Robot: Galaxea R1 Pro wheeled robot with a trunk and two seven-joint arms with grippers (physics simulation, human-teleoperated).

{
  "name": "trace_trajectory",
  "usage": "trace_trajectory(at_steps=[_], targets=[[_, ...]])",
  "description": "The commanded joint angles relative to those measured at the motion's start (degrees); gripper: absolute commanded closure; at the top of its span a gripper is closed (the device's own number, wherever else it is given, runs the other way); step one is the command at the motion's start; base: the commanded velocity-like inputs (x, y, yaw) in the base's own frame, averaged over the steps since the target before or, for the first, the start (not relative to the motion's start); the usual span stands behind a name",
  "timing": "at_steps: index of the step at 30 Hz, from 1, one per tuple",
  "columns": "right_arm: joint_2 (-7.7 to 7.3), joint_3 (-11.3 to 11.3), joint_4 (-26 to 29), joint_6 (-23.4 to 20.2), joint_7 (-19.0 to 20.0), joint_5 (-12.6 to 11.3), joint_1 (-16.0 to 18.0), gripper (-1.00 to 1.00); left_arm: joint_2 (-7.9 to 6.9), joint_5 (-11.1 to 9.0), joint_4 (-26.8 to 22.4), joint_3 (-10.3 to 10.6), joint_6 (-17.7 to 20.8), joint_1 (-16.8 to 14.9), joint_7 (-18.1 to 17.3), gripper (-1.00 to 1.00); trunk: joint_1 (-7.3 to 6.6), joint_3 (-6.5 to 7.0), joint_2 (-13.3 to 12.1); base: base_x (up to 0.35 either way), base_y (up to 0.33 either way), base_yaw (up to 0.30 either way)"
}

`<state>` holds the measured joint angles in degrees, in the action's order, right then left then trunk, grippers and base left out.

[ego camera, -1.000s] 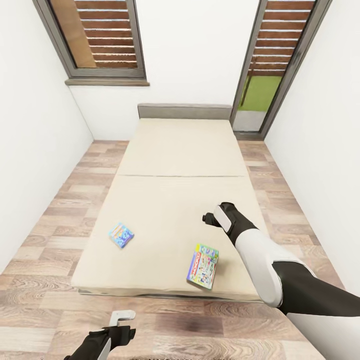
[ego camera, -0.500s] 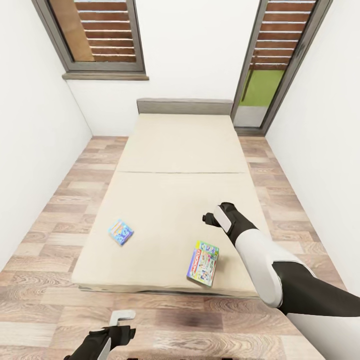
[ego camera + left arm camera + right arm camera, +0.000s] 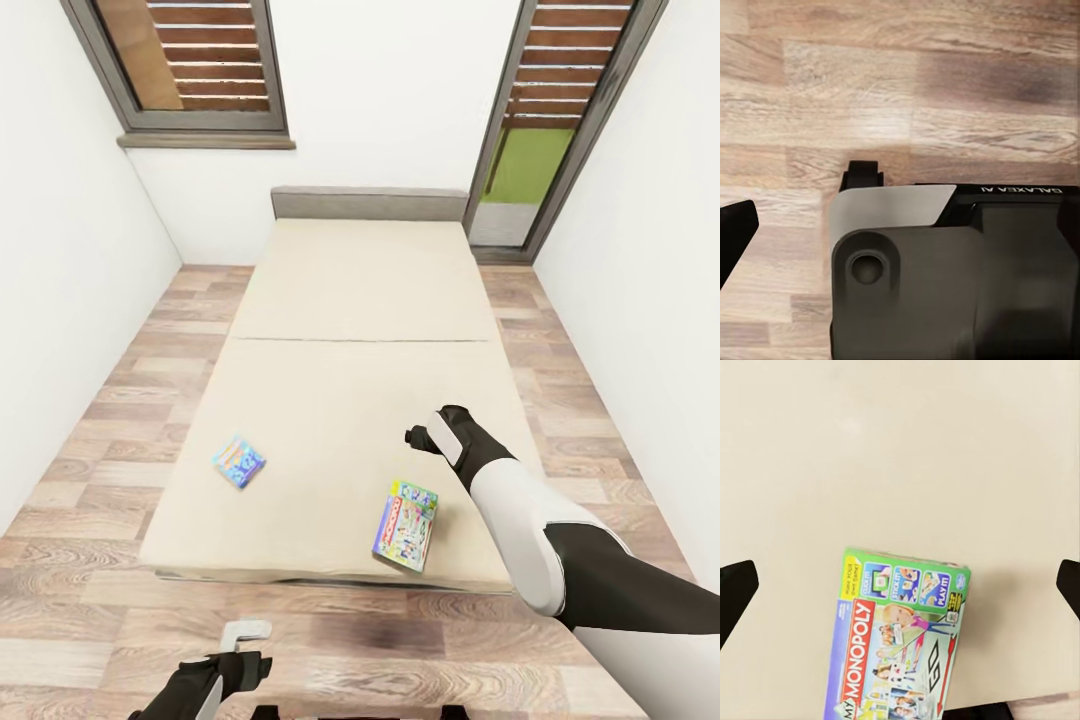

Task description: Put all the toys in the child's room - the three board games (two on the bed and one on the table), the two jigsaw puzzles on the table, and the tennis ball on the table - inside the toy box on the table in the child's room.

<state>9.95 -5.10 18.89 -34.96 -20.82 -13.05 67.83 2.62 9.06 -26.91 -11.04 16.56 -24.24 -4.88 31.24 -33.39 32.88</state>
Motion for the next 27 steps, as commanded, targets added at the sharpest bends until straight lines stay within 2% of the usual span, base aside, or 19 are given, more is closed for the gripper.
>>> trace_trajectory(at_steps=[1,27], targets=[[0.05,-0.27,0.09,-0.06,-0.45,-0.49,0.02,-1.00,0.12,0.61,-0.16,-0.48,0.36,0.01,-0.48,-1.00,0.03,-0.16,0.06,0.128,-0.068,0.000],[0.05,-0.26,0.09,0.14,-0.45,-0.40,-0.01,-1.00,0.39,0.61,-0.16,-0.50,0.22,0.01,-0.48,-1.00,0.03,-2.60,0.06,0.015,-0.008,0.000]])
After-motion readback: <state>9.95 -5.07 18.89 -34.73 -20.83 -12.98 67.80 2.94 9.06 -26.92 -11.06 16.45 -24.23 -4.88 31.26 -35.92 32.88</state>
